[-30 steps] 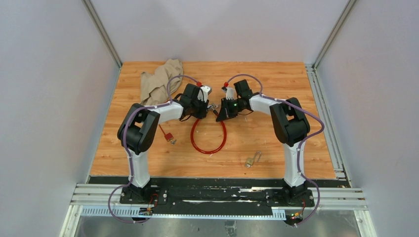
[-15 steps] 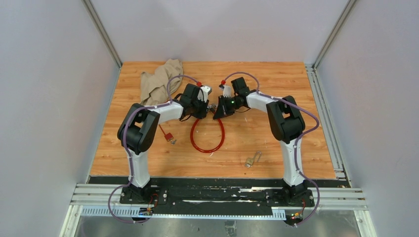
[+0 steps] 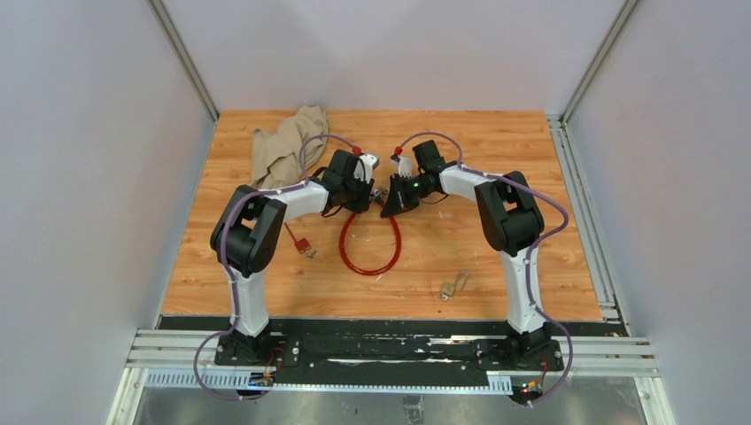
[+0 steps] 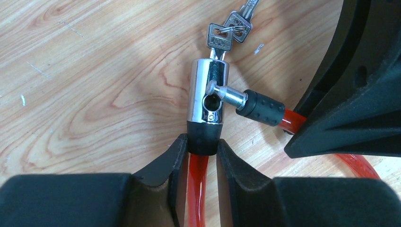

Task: Lock with the key
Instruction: Lock the lock.

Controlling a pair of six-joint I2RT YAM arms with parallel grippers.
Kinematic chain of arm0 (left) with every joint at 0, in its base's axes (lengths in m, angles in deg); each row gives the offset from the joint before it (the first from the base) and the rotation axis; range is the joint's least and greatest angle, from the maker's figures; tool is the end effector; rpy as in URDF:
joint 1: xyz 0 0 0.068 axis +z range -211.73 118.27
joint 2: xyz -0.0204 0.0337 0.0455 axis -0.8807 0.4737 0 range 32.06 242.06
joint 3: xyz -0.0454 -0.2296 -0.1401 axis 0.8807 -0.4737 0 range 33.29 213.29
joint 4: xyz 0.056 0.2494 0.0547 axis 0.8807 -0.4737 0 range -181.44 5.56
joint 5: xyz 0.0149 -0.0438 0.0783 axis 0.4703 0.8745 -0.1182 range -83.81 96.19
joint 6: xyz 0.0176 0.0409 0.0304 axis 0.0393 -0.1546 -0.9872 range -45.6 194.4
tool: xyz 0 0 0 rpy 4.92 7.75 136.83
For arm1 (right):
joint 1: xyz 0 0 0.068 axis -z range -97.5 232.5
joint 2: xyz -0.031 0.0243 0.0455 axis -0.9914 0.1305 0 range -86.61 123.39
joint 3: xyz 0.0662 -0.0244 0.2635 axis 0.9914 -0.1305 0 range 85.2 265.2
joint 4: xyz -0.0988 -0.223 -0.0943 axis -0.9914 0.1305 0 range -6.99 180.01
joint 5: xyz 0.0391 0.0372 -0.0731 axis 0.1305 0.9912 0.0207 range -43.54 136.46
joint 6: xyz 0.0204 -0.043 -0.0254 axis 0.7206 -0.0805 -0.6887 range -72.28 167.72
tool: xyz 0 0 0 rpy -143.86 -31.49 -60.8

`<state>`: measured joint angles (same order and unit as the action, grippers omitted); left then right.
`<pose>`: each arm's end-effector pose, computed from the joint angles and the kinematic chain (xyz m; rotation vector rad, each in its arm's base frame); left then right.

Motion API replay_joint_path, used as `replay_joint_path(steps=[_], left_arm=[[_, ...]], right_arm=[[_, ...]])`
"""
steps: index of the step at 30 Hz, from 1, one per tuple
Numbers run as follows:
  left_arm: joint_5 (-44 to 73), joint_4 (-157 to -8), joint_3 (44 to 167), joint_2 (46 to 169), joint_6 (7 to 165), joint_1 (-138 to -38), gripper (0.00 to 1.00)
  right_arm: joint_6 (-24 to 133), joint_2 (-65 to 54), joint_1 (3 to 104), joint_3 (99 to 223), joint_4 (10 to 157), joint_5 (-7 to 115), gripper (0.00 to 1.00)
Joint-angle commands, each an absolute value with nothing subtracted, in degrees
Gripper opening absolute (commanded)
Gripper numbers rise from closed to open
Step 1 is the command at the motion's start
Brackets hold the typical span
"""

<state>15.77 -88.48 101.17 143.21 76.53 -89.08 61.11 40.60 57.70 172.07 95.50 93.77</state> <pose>0.3604 -0.1930 0.1553 0.6073 2.3504 -0.4378 0.4107 0.2187 0.1326 -0.6130 2.4438 1.3057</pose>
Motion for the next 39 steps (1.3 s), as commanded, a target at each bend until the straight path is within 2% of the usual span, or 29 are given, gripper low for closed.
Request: replay_joint_path(steps=[1, 4, 6, 12, 20, 25, 32, 39], left_arm=[[16.56, -90.15, 103.25, 143.83, 76.23, -89.15, 0.11], [18.97, -91.44, 103.4, 143.71, 75.43, -89.0, 0.21], [21.6, -92.46, 103.54, 143.6, 75.41, -88.38, 0.32], [30.23, -98.26, 106.41, 145.26, 76.44, -83.81, 0.55], [38.95, -106.23, 113.58, 151.24, 80.25, -80.26, 0.58], [40.71, -107.12, 113.5, 152.99, 80.31, -80.16, 0.51], [42.15, -105.32, 110.92, 151.99, 80.42, -79.14, 0.21], [36.87, -102.1, 108.43, 149.31, 80.24, -79.21, 0.01]], right_arm=[[60.71, 39.5, 56.48, 170.57, 98.77, 95.68, 0.01], [60.84, 39.82, 56.7, 170.69, 99.08, 94.68, 0.01], [61.45, 40.07, 56.95, 170.79, 99.26, 94.21, 0.01], [60.54, 39.42, 57.14, 170.94, 99.65, 93.19, 0.01], [58.1, 38.73, 57.44, 172.03, 101.18, 93.74, 0.01], [57.47, 38.46, 57.51, 172.6, 101.87, 93.88, 0.01], [56.82, 38.18, 58.16, 173.39, 103.24, 95.24, 0.01], [56.3, 37.51, 59.01, 174.77, 106.17, 96.22, 0.01]])
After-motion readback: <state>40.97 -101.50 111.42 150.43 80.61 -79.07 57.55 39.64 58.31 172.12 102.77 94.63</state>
